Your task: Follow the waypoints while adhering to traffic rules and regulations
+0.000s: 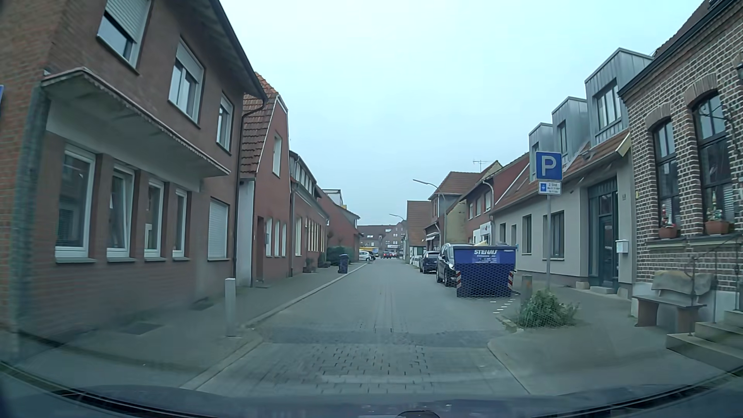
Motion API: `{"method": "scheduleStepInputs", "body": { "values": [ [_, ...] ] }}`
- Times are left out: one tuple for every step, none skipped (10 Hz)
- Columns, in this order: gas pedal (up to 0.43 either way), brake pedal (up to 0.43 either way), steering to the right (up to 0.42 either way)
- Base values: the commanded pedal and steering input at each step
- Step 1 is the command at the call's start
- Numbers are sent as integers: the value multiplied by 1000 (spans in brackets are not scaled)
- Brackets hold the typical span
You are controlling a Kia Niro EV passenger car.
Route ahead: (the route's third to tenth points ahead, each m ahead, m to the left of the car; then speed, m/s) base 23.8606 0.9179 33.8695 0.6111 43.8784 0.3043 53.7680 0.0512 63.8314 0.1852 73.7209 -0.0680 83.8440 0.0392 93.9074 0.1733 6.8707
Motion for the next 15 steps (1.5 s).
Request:
{"method": "scheduleStepInputs", "body": {
  "values": [
    [189,0,4],
    [189,0,4],
    [189,0,3],
    [189,0,5],
    [189,0,8],
    [189,0,4],
    [189,0,0],
    [189,0,3],
    [189,0,9],
    [189,0,9],
    [189,0,8],
    [220,0,12],
    [240,0,13],
    [228,0,13],
    [209,0,13]
  ]
}}
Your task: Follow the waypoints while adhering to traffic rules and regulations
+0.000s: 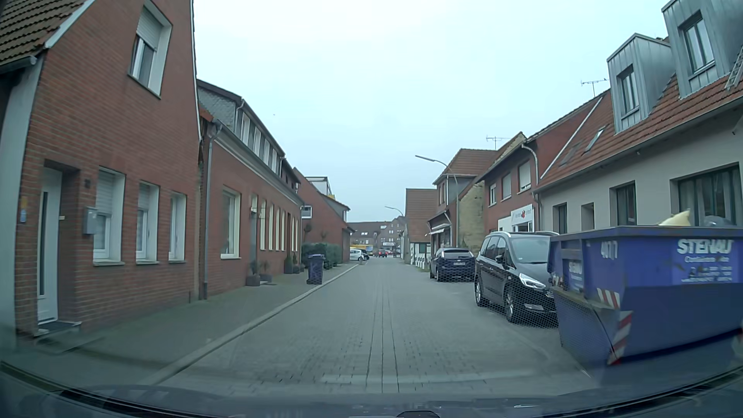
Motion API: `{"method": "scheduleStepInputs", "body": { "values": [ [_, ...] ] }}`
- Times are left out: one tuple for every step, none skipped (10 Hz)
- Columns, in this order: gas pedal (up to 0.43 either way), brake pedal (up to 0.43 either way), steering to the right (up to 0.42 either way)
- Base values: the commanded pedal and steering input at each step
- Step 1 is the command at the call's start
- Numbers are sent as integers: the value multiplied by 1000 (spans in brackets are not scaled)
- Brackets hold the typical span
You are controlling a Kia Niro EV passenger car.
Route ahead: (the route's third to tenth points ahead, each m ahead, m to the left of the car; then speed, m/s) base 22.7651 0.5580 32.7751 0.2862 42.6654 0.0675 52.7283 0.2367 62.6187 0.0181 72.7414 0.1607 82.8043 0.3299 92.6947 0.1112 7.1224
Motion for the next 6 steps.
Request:
{"method": "scheduleStepInputs", "body": {
  "values": [
    [209,0,12],
    [220,0,7],
    [220,0,7],
    [220,0,10],
    [220,0,10],
    [220,0,10]
  ]
}}
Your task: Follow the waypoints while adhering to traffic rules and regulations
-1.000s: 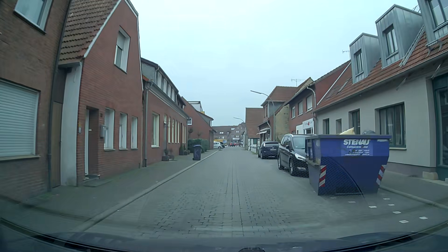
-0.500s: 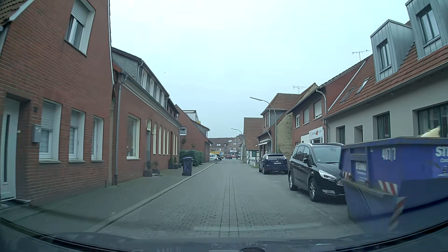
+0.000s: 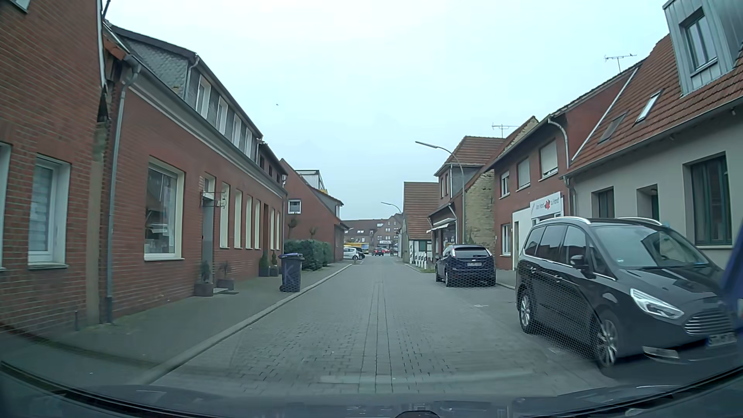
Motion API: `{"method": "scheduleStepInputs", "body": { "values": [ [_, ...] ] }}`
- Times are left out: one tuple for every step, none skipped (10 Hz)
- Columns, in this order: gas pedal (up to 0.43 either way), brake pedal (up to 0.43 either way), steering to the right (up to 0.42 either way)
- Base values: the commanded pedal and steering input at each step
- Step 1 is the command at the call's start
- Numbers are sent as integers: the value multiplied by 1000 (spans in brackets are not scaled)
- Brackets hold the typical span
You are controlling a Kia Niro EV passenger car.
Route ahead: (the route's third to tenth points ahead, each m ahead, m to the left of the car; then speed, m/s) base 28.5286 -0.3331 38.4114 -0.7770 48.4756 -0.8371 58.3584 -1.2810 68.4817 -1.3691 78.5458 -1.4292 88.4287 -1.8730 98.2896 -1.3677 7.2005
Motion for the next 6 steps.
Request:
{"method": "scheduleStepInputs", "body": {
  "values": [
    [220,0,10],
    [220,0,10],
    [220,0,10],
    [220,0,10],
    [220,0,8],
    [220,0,8]
  ]
}}
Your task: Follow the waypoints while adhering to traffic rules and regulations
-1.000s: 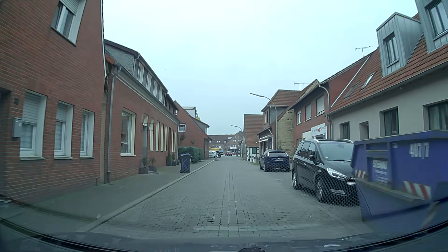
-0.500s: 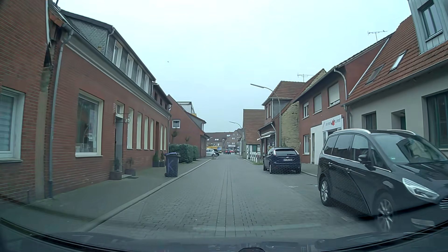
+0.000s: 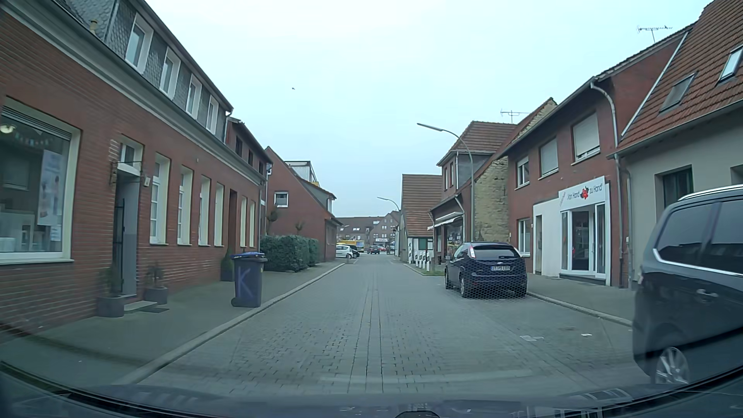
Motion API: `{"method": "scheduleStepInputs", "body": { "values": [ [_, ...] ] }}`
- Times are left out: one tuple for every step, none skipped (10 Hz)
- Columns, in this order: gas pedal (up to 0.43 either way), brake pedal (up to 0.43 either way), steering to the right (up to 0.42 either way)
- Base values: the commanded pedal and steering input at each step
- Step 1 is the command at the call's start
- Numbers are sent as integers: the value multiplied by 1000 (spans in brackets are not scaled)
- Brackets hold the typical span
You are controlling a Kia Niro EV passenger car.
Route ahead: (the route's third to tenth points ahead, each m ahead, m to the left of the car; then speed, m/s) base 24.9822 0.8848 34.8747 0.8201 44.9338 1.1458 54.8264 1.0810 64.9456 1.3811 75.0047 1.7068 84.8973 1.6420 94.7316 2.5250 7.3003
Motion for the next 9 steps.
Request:
{"method": "scheduleStepInputs", "body": {
  "values": [
    [220,0,6],
    [220,0,5],
    [220,0,4],
    [220,0,3],
    [220,0,3],
    [220,0,2],
    [220,0,2],
    [220,0,0],
    [220,0,-4]
  ]
}}
